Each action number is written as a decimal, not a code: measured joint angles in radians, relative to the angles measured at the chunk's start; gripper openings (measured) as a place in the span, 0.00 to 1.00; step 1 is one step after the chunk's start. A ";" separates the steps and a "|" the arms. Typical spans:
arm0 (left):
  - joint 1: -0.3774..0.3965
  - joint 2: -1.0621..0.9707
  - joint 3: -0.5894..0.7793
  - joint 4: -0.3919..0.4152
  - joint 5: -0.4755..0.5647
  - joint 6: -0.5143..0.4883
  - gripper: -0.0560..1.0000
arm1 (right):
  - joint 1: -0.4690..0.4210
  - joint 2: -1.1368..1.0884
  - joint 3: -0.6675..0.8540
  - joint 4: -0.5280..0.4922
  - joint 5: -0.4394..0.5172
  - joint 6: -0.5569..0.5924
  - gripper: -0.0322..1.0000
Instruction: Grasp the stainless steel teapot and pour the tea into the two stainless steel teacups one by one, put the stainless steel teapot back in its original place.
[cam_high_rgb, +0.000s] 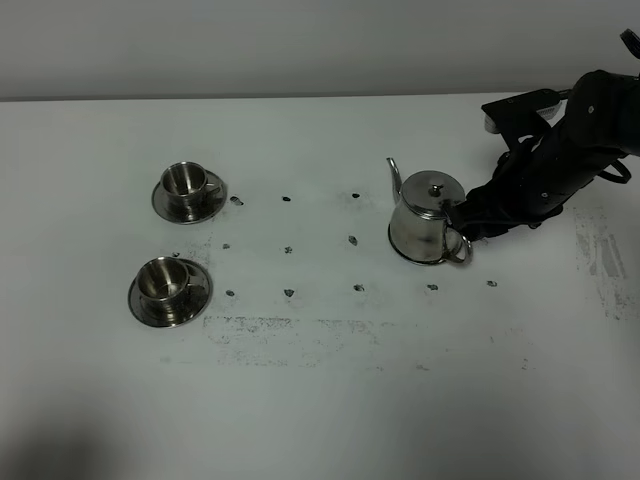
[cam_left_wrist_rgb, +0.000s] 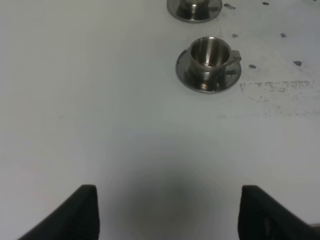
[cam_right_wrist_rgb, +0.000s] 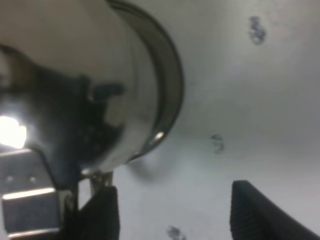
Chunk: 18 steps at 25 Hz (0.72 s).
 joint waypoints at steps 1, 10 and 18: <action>0.000 0.000 0.000 0.000 0.000 0.000 0.60 | 0.000 0.000 -0.001 0.012 0.008 -0.007 0.49; 0.000 0.000 0.000 0.000 0.000 0.000 0.60 | -0.004 -0.021 -0.003 -0.085 0.047 0.095 0.49; 0.000 0.000 0.000 0.000 0.000 0.000 0.60 | 0.051 -0.189 -0.003 -0.186 0.109 0.322 0.49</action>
